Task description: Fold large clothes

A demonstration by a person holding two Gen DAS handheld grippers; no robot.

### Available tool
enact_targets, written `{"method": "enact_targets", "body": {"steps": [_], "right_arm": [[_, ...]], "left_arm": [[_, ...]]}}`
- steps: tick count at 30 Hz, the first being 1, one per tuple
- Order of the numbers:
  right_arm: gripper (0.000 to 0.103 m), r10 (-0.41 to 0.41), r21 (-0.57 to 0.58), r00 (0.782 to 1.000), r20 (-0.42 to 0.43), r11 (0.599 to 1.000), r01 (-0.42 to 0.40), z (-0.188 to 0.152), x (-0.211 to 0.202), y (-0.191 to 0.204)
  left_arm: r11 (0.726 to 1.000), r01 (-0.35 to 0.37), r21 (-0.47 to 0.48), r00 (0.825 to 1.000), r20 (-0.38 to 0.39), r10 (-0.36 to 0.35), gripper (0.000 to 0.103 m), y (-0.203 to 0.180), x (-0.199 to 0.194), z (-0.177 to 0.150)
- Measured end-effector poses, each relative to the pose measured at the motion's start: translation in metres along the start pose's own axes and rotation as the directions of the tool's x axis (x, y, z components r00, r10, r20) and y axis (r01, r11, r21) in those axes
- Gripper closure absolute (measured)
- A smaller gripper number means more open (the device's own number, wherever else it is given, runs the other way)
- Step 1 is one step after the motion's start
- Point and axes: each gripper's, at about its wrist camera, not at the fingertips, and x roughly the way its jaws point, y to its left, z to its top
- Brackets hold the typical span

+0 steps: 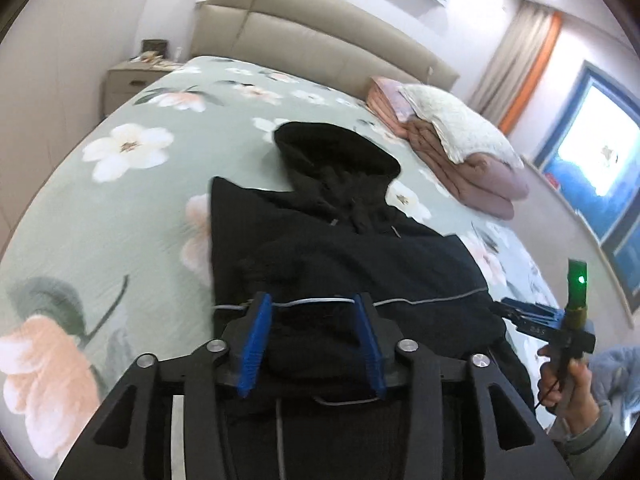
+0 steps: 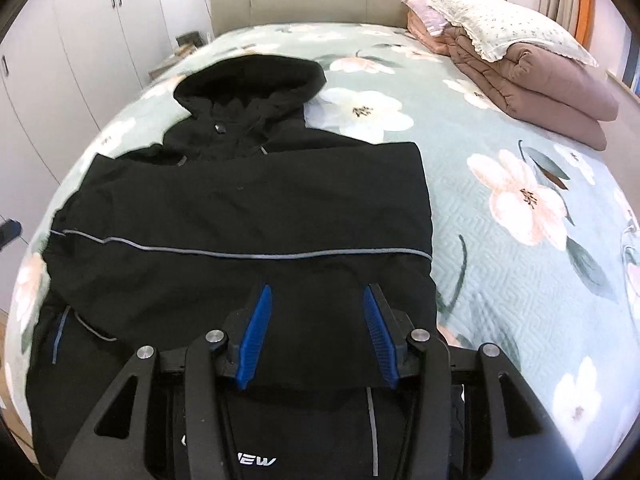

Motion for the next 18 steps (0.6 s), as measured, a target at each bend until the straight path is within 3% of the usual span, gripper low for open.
{"method": "enact_targets", "body": {"steps": [5,8,13,18], "right_arm": [[0.052,-0.008,0.034,0.997,-0.082,0.999,0.011,-0.005,0.045,-0.007],[0.049,0.01,-0.047,1.0,-0.028,0.999,-0.011,-0.017,0.056,-0.004],[0.048,0.046,-0.09,0.998,0.049,0.995,-0.042,-0.03,0.051,-0.006],[0.048,0.036,-0.087,0.999,-0.035,0.995,-0.039,-0.01,0.038,-0.003]], "left_arm": [[0.999,-0.03,-0.039,0.993,-0.112,0.025,0.059,0.01,0.064,-0.018],[0.998,-0.024,-0.057,0.991,-0.133,0.016,0.06,0.027,0.1,-0.031],[1.0,-0.002,-0.001,0.995,-0.098,0.002,0.059,0.021,0.089,-0.033],[0.999,0.039,-0.028,0.994,-0.099,-0.042,0.059,0.014,0.051,0.001]]}}
